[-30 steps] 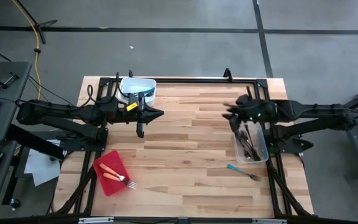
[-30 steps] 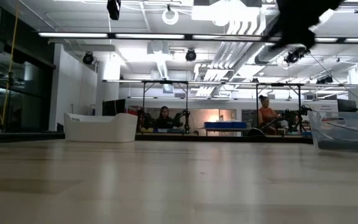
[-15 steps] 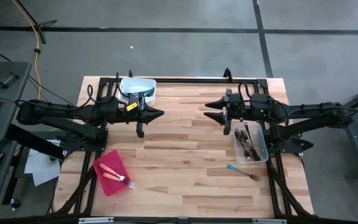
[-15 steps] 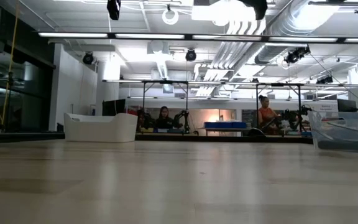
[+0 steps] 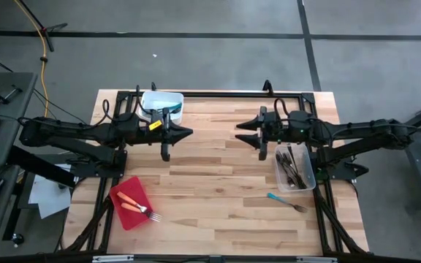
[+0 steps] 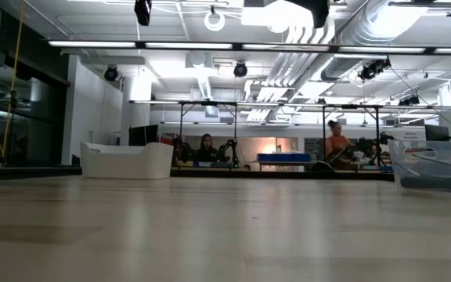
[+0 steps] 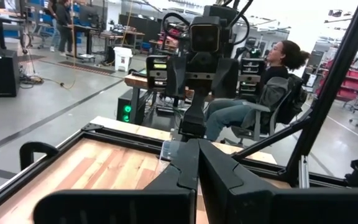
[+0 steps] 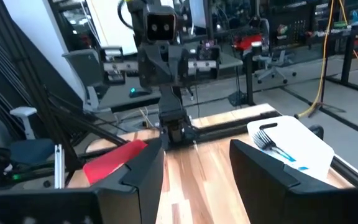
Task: Sort silverware by color (type)
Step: Put the blue fork into the white bin
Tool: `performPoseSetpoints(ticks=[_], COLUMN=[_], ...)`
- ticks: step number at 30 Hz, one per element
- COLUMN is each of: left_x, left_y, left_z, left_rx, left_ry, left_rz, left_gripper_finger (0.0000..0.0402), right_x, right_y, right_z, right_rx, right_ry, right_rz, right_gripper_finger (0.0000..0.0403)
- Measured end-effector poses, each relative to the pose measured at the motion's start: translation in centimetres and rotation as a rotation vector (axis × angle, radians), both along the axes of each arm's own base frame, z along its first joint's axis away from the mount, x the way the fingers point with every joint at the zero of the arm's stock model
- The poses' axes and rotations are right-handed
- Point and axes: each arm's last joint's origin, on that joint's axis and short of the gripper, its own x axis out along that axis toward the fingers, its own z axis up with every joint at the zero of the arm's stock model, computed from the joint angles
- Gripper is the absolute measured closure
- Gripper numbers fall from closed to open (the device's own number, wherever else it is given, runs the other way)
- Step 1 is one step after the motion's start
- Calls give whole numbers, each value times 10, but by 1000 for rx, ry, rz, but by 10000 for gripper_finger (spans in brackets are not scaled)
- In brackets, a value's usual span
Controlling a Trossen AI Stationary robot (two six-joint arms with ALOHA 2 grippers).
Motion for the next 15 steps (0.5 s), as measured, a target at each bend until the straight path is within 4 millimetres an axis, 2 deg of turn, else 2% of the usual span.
performPoseSetpoints(ticks=[15], left_x=[0], left_y=[0], left_z=[0], left_rx=[0], left_ry=[0], left_rz=[8], left_gripper_finger=[401], right_x=[0], right_y=[0], right_z=[2], right_rx=[0], right_ry=[-16], right_rz=[5], right_gripper_finger=[233])
